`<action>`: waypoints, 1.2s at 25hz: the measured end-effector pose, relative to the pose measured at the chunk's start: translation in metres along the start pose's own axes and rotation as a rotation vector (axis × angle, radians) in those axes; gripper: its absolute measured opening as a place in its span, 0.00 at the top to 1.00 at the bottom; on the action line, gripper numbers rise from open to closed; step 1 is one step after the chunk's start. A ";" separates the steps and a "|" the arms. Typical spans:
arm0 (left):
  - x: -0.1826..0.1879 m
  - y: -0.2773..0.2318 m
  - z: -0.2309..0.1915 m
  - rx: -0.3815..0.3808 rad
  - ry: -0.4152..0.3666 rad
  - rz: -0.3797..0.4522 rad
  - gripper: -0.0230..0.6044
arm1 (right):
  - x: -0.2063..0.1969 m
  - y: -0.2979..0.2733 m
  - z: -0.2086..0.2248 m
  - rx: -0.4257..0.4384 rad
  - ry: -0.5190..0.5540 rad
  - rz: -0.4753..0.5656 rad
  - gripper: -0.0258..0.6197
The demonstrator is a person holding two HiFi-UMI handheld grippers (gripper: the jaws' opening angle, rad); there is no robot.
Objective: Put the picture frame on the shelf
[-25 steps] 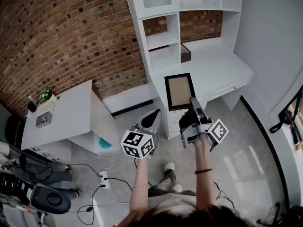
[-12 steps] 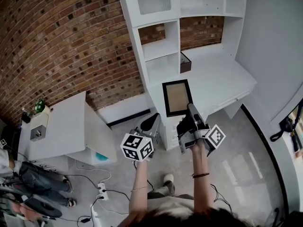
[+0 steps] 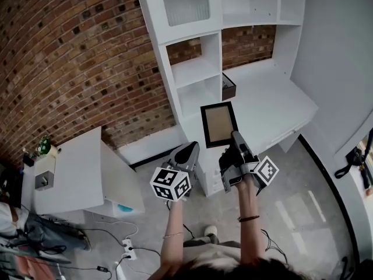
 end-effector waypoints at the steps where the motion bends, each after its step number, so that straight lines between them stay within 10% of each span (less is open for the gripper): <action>1: 0.000 -0.005 -0.002 -0.003 0.001 0.000 0.95 | 0.002 -0.004 0.002 0.000 0.001 0.002 0.84; 30: -0.008 -0.077 -0.067 0.055 -0.004 0.005 0.95 | 0.029 -0.097 0.048 -0.018 -0.017 -0.028 0.84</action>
Point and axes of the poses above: the fingertips, and each gripper's own axes: y backward along the fingers, z to its right, x out of its top, the point moved 4 cm from there along y, backward along the fingers, and after that the axes turned 9 degrees about z, right-handed, at the moved point
